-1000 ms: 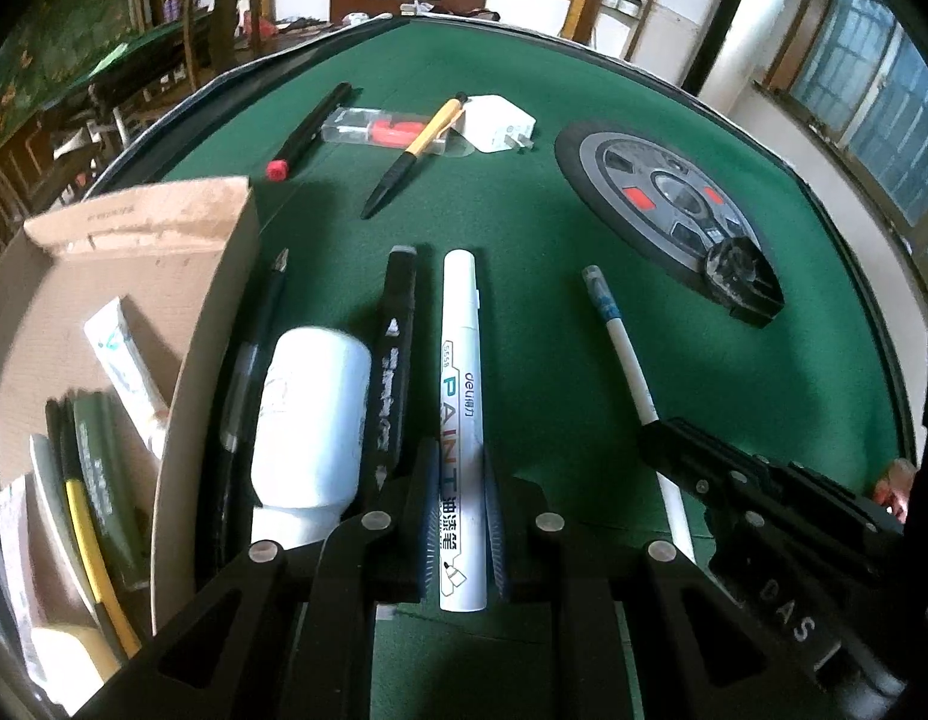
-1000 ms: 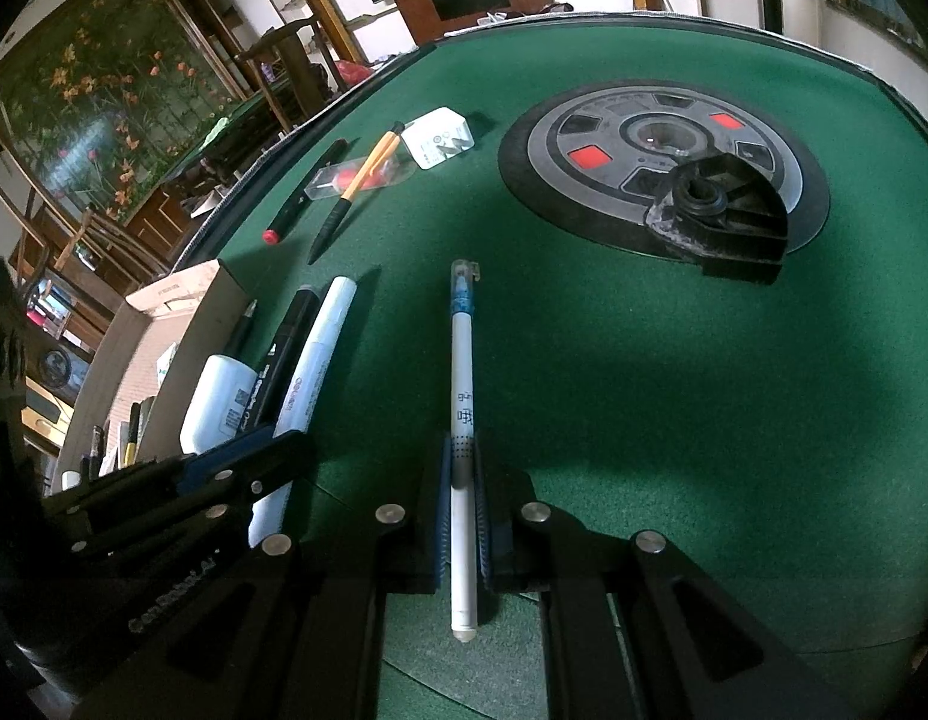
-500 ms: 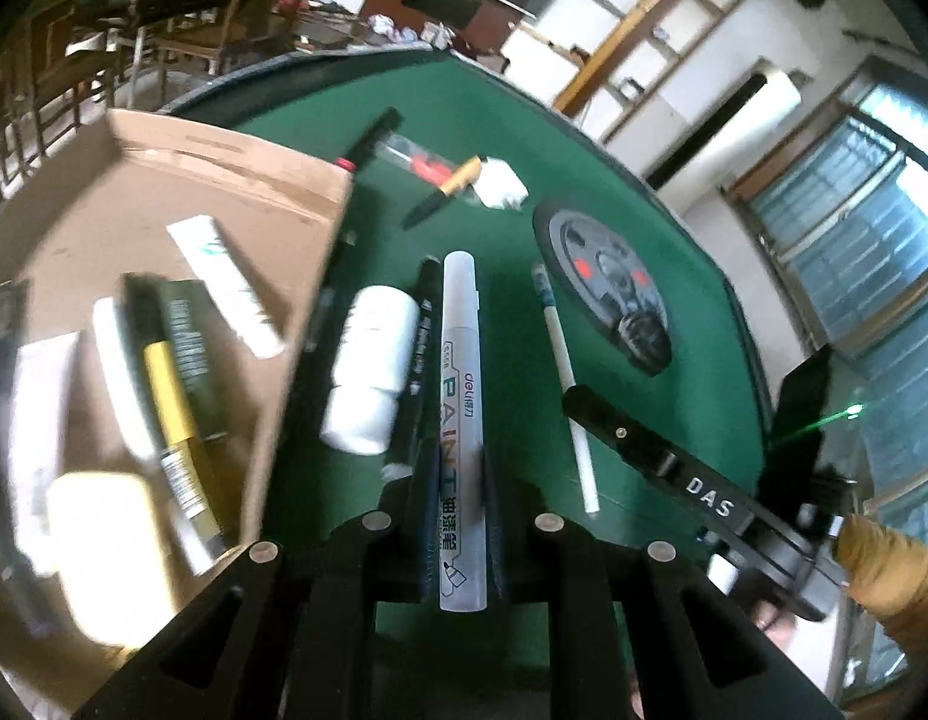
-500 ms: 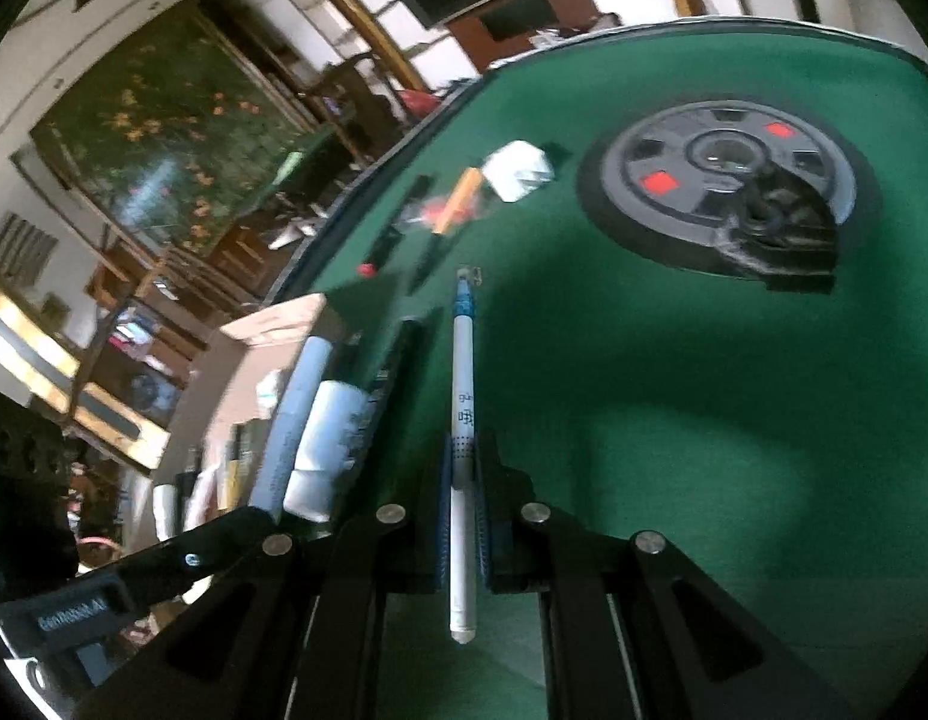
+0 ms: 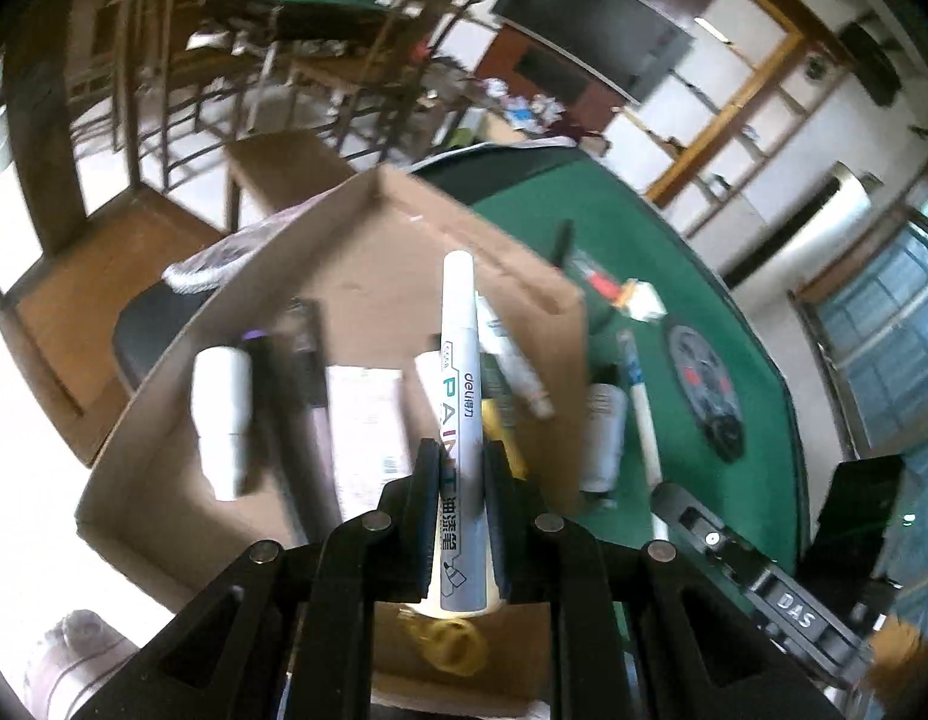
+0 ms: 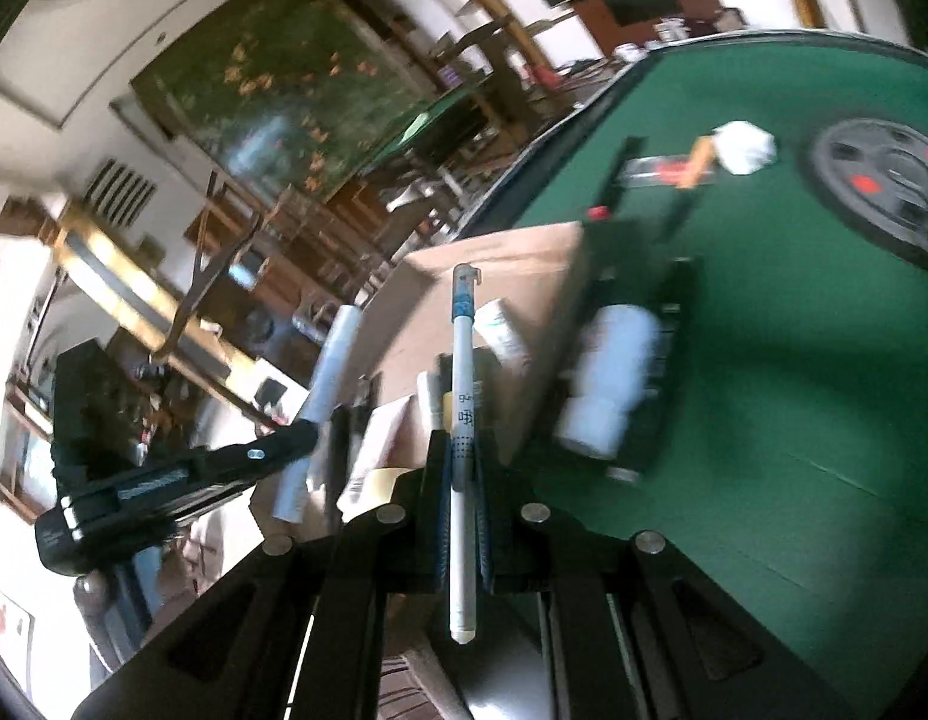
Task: Organize rigid objects
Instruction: 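Carry the PAINT marker and white pen into the tray and open both tools, then withdraw both tools from the tray back over the table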
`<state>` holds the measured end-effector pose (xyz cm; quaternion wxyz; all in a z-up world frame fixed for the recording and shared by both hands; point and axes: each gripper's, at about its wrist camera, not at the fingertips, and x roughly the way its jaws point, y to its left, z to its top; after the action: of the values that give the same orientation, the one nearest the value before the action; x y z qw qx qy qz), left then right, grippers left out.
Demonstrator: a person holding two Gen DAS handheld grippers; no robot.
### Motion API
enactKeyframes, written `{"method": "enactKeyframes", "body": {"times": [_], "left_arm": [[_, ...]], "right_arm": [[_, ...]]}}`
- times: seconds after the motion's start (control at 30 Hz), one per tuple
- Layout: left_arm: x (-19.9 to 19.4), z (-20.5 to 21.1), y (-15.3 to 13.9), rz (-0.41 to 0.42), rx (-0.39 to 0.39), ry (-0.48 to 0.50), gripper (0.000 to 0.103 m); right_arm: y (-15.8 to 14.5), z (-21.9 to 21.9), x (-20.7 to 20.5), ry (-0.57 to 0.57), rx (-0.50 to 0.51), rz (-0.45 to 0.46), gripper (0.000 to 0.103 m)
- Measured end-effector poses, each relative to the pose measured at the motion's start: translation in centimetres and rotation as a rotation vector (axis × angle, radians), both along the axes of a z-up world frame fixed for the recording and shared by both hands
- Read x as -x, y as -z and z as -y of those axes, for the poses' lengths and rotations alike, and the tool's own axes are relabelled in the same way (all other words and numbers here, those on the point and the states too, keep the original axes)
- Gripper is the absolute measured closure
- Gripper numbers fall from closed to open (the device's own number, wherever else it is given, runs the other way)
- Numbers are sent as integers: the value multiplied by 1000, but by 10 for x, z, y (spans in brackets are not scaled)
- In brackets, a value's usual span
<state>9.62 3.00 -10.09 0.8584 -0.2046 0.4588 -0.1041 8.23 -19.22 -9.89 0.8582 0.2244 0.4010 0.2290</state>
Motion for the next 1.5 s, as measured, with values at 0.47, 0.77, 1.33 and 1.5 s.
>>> {"method": "enactKeyframes", "body": {"times": [0.47, 0.77, 1.33, 1.5], "left_arm": [[-4, -1, 31, -29, -148, -40, 89], [-3, -5, 31, -14, -167, -63, 86], [22, 37, -20, 135, -207, -26, 31], [16, 89, -29, 158, -234, 106, 27]], "right_arm": [[26, -58, -37, -42, 155, -57, 95], [28, -65, -35, -64, 138, -63, 93], [-34, 38, -10, -45, 90, 25, 46], [-34, 81, -23, -1, 99, 33, 42]]}}
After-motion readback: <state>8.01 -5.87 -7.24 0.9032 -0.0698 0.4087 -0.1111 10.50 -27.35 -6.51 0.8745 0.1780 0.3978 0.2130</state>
